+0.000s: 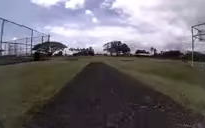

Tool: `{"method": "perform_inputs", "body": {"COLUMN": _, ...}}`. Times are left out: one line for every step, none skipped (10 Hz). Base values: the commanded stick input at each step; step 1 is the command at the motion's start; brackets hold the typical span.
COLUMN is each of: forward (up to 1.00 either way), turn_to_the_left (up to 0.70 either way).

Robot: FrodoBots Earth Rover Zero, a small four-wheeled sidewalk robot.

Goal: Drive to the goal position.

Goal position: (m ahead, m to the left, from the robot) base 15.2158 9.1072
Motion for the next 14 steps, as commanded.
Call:
{"method": "perform_inputs", "body": {"forward": 0.7, "turn_to_the_left": 0.01}}
{"method": "perform_inputs", "body": {"forward": 0.7, "turn_to_the_left": 0.01}}
{"method": "perform_inputs", "body": {"forward": 0.7, "turn_to_the_left": 0.01}}
{"method": "perform_inputs", "body": {"forward": 0.7, "turn_to_the_left": 0.03}}
{"method": "perform_inputs", "body": {"forward": 0.7, "turn_to_the_left": 0.09}}
{"method": "perform_inputs", "body": {"forward": 0.7, "turn_to_the_left": 0.3}}
{"method": "perform_inputs", "body": {"forward": 0.7, "turn_to_the_left": 0.36}}
{"method": "perform_inputs", "body": {"forward": 0.7, "turn_to_the_left": 0.22}}
{"method": "perform_inputs", "body": {"forward": 0.7, "turn_to_the_left": 0.01}}
{"method": "perform_inputs", "body": {"forward": 0.7, "turn_to_the_left": 0.01}}
{"method": "perform_inputs", "body": {"forward": 0.7, "turn_to_the_left": 0.01}}
{"method": "perform_inputs", "body": {"forward": 0.7, "turn_to_the_left": 0.01}}
{"method": "perform_inputs", "body": {"forward": 0.7, "turn_to_the_left": 0.01}}
{"method": "perform_inputs", "body": {"forward": 0.7, "turn_to_the_left": 0.01}}
